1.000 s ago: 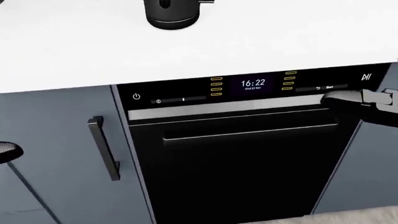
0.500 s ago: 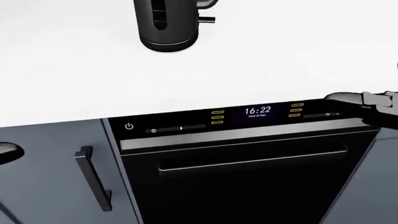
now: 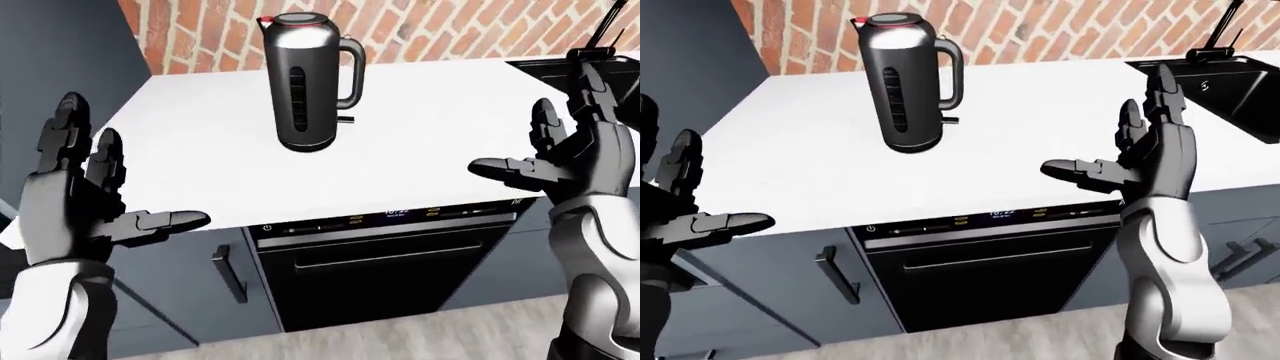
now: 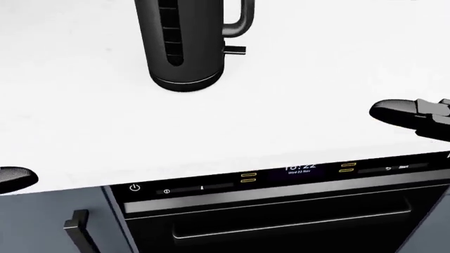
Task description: Press the button to open the lid of the electric kettle.
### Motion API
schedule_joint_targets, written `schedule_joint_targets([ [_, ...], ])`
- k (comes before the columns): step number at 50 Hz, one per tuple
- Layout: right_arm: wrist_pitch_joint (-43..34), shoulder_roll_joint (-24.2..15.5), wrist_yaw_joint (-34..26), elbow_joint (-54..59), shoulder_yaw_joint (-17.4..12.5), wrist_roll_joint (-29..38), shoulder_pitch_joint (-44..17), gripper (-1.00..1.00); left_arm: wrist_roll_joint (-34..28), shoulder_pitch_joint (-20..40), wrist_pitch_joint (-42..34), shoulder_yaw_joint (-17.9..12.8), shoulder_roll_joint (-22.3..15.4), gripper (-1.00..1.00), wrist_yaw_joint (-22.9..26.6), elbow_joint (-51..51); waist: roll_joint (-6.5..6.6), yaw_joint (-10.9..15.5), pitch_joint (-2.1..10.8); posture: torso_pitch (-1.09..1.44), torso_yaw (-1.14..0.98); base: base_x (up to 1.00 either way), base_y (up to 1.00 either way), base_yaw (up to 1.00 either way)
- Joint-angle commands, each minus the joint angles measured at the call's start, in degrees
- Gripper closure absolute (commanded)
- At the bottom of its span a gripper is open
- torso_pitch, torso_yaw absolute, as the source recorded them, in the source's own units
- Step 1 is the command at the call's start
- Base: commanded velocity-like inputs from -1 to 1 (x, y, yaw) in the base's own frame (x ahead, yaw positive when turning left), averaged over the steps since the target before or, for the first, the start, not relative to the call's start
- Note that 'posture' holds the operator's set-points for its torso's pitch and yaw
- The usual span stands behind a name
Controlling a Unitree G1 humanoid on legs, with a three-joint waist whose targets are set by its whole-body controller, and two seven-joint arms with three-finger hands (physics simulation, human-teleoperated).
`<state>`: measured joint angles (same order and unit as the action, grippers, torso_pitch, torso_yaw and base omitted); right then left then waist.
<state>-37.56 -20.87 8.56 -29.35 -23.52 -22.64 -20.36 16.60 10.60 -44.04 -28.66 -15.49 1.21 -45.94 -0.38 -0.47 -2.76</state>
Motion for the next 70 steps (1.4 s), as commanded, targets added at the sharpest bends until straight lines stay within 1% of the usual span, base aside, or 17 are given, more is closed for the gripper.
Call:
schedule_joint_targets([
  [1,1.92,-0.58,-0.39,-1.83,0.02,-0.27,-1.38,-1.0,1.3,0.89,1.38,-0.58,-0.99,-1.0,-0.59,-1.79,-0.02,0.13,0.63,0.0,0.0,0.25,0.0,0.0],
  [5,1.96,-0.59,-0.38,-1.85,-0.01,-0.24,-1.32,-1.0,2.3,0.53,2.0,-0.9,-1.3,-1.0,-0.46,-2.37,4.87,-0.38,1.53,0.0,0.0,0.24,0.0,0.0],
  [8,1.97,-0.62,-0.39,-1.81,-0.03,-0.24,-1.34,-1.0,2.21,0.3,2.59,-0.49,-1.56,-1.0,-0.23,-2.37,4.42,0.34,0.92,0.0,0.0,0.24,0.0,0.0],
  [16,1.83,-0.73,-0.29,-2.0,-0.18,-0.46,-1.36,-1.0,6.1,0.69,0.1,-2.1,-1.39,-1.0,-2.15,-2.55,0.13,1.53,0.85,0.0,0.0,0.24,0.0,0.0],
  [19,1.87,-0.74,-0.29,-1.97,-0.21,-0.5,-1.32,-1.0,5.77,0.16,0.6,-1.5,-1.67,-1.0,-2.37,-2.46,-4.73,1.45,2.27,0.0,0.0,0.24,0.0,0.0],
  [20,1.86,-0.75,-0.28,-1.99,-0.21,-0.5,-1.31,-1.0,5.61,0.4,0.44,-1.26,-1.87,-1.0,-2.56,-2.34,-1.75,0.83,1.15,0.0,0.0,0.23,0.0,0.0],
  [22,1.85,-0.78,-0.26,-1.96,-0.25,-0.56,-1.35,-1.0,4.95,0.49,0.61,-0.96,-2.17,-1.0,-2.64,-2.29,-2.94,0.61,1.2,0.0,0.0,0.25,0.0,0.0],
  [28,1.51,-0.97,-0.05,-2.08,-0.32,-0.85,-1.67,-1.0,5.29,1.11,-0.25,-1.43,-2.34,-1.0,-2.86,-2.59,0.19,0.05,0.41,0.0,0.0,0.24,0.0,0.0],
  [32,1.38,-1.08,0.04,-2.24,-0.31,-0.97,-1.72,-1.0,5.83,1.33,-0.23,-1.67,-2.37,-1.0,-3.26,-2.48,5.71,-0.37,1.85,0.0,0.0,0.24,0.0,0.0],
  [33,1.36,-1.12,0.05,-2.24,-0.29,-0.99,-1.8,-1.0,6.02,1.29,-0.2,-1.86,-2.44,-1.0,-3.33,-2.49,3.68,0.39,1.33,0.0,0.0,0.23,0.0,0.0],
  [35,1.56,-1.07,0.01,-2.13,-0.24,-0.9,-1.67,-1.0,5.95,1.15,0.09,-1.71,-2.47,-1.0,-3.45,-2.28,4.38,0.55,0.89,0.0,0.0,0.25,0.0,0.0],
  [41,1.89,-0.94,-0.13,-1.95,-0.13,-0.66,-1.51,-1.0,5.84,0.84,0.52,-1.53,-2.44,-1.0,-3.51,-2.01,1.48,1.32,0.92,0.0,0.0,0.24,0.0,0.0],
  [45,1.92,-0.89,-0.13,-1.95,-0.06,-0.56,-1.51,-1.0,5.95,0.83,0.45,-1.7,-2.5,-1.0,-3.48,-2.06,-3.19,1.69,1.66,0.0,0.0,0.24,0.0,0.0],
  [48,1.9,-0.87,-0.09,-1.97,-0.07,-0.51,-1.58,-1.0,6.05,0.84,0.36,-1.81,-2.52,-1.0,-3.54,-2.15,-2.87,1.02,0.81,0.0,0.0,0.24,0.0,0.0],
  [53,2.54,-0.83,0.26,-1.35,0.0,-0.3,-1.75,-1.0,6.23,0.67,0.57,-2.14,-2.6,-1.0,-3.51,-2.1,-1.78,0.23,2.45,0.0,0.0,0.14,0.0,0.0],
  [57,2.16,-0.77,0.39,-1.77,-0.18,-0.98,-1.85,-1.0,6.4,0.7,0.58,-2.28,-2.71,-1.0,-3.64,-2.07,1.18,-0.36,1.63,0.0,0.0,0.0,0.0,0.0],
  [70,1.39,-1.07,0.78,-2.14,-0.06,-1.8,-1.87,-1.0,9.95,0.4,2.51,-2.75,-2.93,-1.0,-6.41,-1.94,0.23,0.55,1.02,0.0,0.0,0.0,0.0,0.0],
])
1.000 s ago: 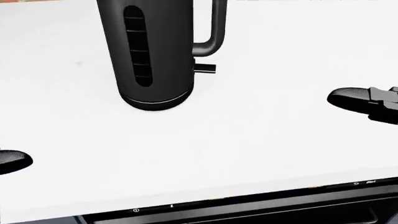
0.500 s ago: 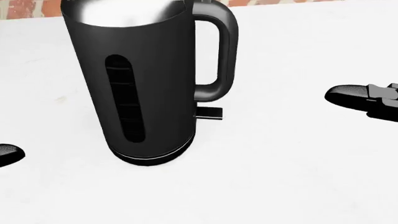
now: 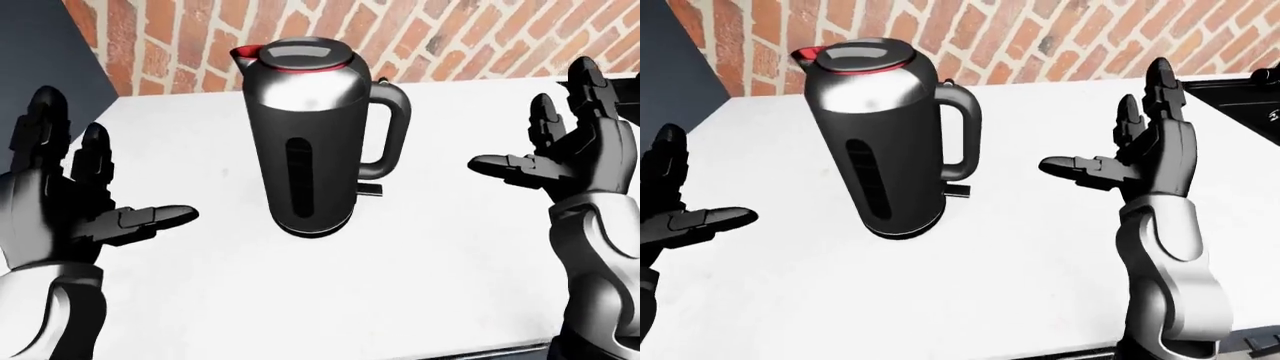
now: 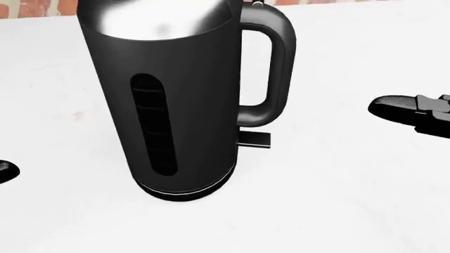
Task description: Press the button to open the lid of the electric kettle.
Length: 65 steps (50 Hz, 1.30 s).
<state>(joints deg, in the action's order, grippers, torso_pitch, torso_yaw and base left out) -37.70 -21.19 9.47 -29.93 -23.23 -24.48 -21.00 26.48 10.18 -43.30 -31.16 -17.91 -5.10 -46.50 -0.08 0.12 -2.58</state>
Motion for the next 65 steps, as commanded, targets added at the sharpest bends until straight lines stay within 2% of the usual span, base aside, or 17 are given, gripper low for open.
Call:
schedule_joint_targets([
  [1,1.45,-0.73,-0.16,-1.64,-0.35,0.02,-1.21,-1.0,0.13,0.43,3.15,-0.35,-0.2,-1.0,0.44,-1.7,-0.04,0.0,0.86,0.0,0.0,0.0,0.0,0.0],
  [6,1.37,-0.72,-0.38,-1.37,-0.01,0.65,-1.11,-1.0,-0.16,-0.4,3.23,0.46,0.01,-1.0,1.13,-1.34,0.06,0.07,0.79,0.0,0.0,0.0,0.0,0.0],
  [14,1.63,-0.05,-1.2,-1.18,0.56,2.67,-0.79,-1.0,1.24,-0.24,2.08,-0.23,0.16,-1.0,0.25,-1.04,0.02,0.12,1.1,-0.02,0.0,0.0,0.0,0.0],
  [22,0.88,0.12,-1.44,-1.33,0.69,3.35,-1.19,-1.0,1.77,-0.37,1.33,-0.91,-0.1,-1.0,0.0,-1.12,0.09,0.16,3.52,-0.1,0.0,0.0,0.0,0.0],
  [29,0.57,-0.07,-1.87,0.33,2.06,4.61,-3.26,-1.0,2.15,-0.55,1.8,-1.29,-0.56,-1.0,0.07,-1.37,0.22,0.13,6.27,-0.16,0.0,0.0,0.0,0.0],
  [36,0.52,-0.35,-1.95,4.2,3.06,4.82,-6.42,-1.0,1.31,-0.32,1.41,-0.73,-0.33,-1.0,0.44,-1.34,0.35,0.14,7.75,-0.16,0.0,0.0,0.0,0.0],
  [51,-1.29,-2.55,0.06,16.06,6.3,2.82,-18.23,-1.0,1.44,0.75,-0.6,-0.1,-0.98,-1.0,-0.52,-2.36,0.63,0.09,8.65,-0.16,0.0,0.0,0.0,0.0],
  [55,-0.94,-3.07,0.1,22.68,7.1,1.92,-22.5,-1.0,1.57,0.78,-0.97,-0.69,-1.06,-1.0,-0.33,-2.72,0.75,0.01,8.8,-0.16,0.0,0.0,0.0,0.0],
  [61,-0.47,-3.31,-0.62,28.03,9.08,3.21,-27.81,-1.0,2.25,1.35,-1.6,-1.66,-1.31,-1.0,-0.81,-2.99,0.89,0.04,8.87,-0.16,0.0,0.0,0.0,0.0],
  [65,-0.51,-3.77,-1.45,30.73,9.64,4.2,-31.01,-1.0,2.04,0.96,-1.01,-0.98,-1.18,-1.0,-0.94,-2.94,0.91,0.07,8.82,-0.16,0.0,0.0,0.0,0.0],
])
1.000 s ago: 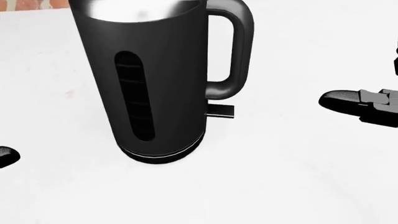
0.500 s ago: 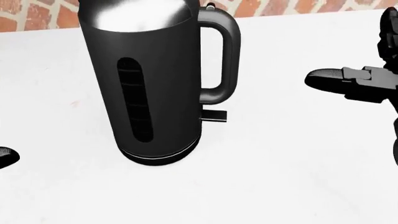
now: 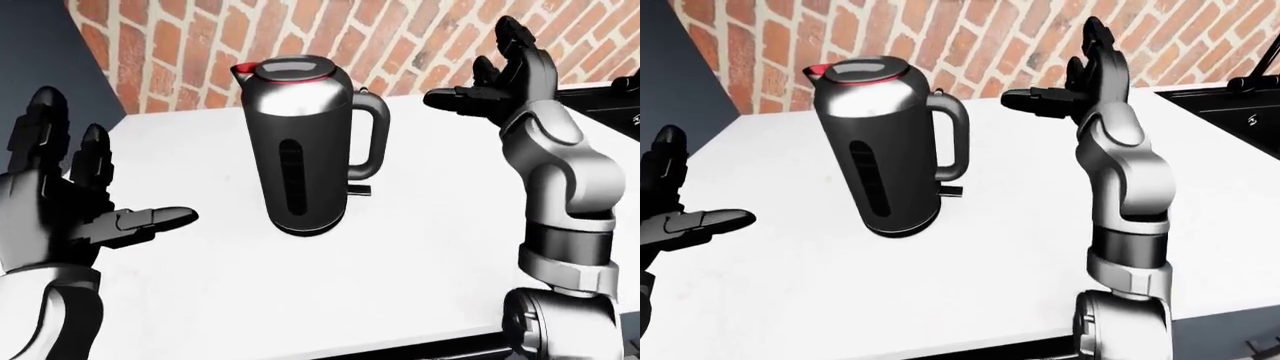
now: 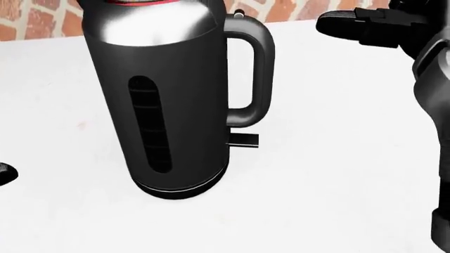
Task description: Press the button to open the lid of the electric kettle.
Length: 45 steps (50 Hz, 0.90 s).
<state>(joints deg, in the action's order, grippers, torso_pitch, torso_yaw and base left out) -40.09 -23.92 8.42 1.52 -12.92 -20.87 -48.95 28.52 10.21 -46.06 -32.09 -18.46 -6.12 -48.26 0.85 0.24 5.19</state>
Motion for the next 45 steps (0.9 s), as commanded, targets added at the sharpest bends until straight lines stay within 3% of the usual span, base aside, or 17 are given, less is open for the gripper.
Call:
schedule_joint_targets([
  [1,2.19,-1.09,-0.56,0.36,-0.59,0.84,-3.93,-1.0,-0.05,0.9,1.79,0.01,-0.6,-1.0,0.08,-1.13,-0.01,-0.02,1.01,-0.16,0.0,0.0,0.0,0.0],
  [10,4.77,-0.02,-2.03,10.42,1.77,4.04,-12.86,-1.0,0.47,0.98,1.73,-0.34,-0.83,-1.0,-0.04,-1.0,0.32,-0.23,0.8,-0.16,0.0,0.0,0.0,0.0],
  [24,9.03,2.24,-4.0,22.44,3.85,8.45,-21.74,-1.0,0.9,1.02,1.48,-0.32,-0.91,-1.0,-0.38,-1.18,0.69,-0.31,0.19,-0.16,0.0,0.0,0.0,0.0],
  [45,11.09,5.99,-5.76,26.68,5.57,14.08,-23.89,-1.0,0.94,0.76,1.66,-0.47,-0.91,-1.0,-0.31,-0.98,1.07,-0.33,0.02,-0.16,0.0,0.0,0.0,0.0],
])
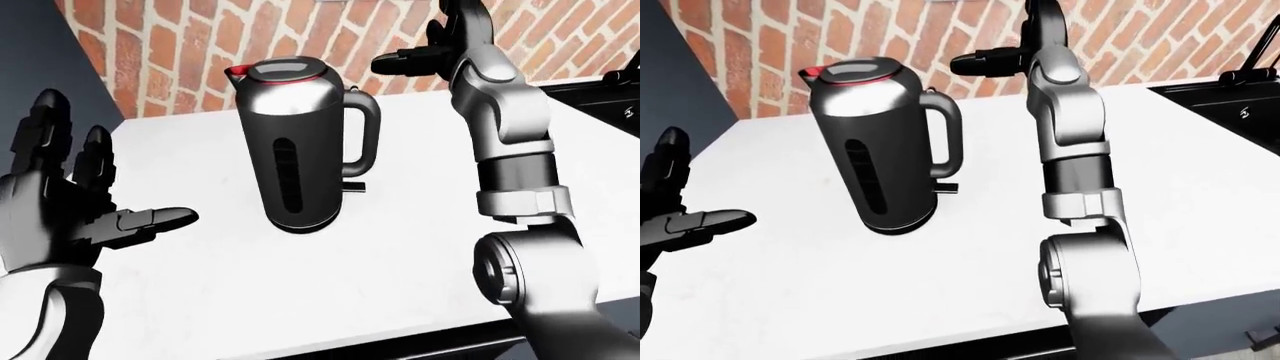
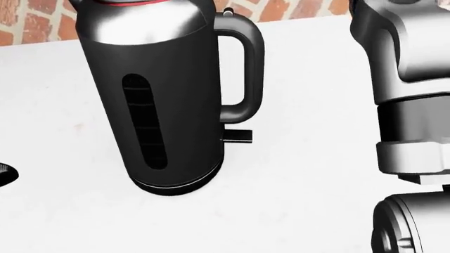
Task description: Press the button to open the lid of the electric kettle.
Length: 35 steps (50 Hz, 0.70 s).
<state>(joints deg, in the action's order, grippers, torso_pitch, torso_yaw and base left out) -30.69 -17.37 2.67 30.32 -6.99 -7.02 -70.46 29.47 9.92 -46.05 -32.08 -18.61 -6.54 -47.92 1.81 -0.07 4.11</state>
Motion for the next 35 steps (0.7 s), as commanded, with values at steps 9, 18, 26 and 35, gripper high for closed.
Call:
schedule_joint_targets([
  [9,2.41,0.22,-0.05,-1.48,0.0,0.86,-2.47,-1.0,-0.26,0.82,1.9,-0.42,-0.56,-1.0,0.33,-1.22,0.2,-0.03,1.2,-0.16,0.0,0.0,0.0,0.0],
  [18,2.66,1.19,-0.49,-1.61,0.31,1.57,-1.7,-1.0,-0.26,0.85,1.91,-0.53,-0.57,-1.0,0.41,-1.16,0.23,-0.05,1.37,-0.16,0.0,0.0,0.0,0.0],
  [26,1.9,1.71,-0.79,-2.64,0.36,1.56,-1.45,-1.0,-0.15,0.86,1.86,-0.69,-0.62,-1.0,0.41,-1.21,0.26,-0.04,1.44,-0.16,0.0,0.0,0.0,0.0],
  [35,0.82,2.35,-1.06,-3.87,0.57,1.1,-1.46,-1.0,0.14,1.01,1.69,-0.75,-0.75,-1.0,0.24,-1.27,0.26,-0.07,1.46,-0.16,0.0,0.0,0.0,0.0],
])
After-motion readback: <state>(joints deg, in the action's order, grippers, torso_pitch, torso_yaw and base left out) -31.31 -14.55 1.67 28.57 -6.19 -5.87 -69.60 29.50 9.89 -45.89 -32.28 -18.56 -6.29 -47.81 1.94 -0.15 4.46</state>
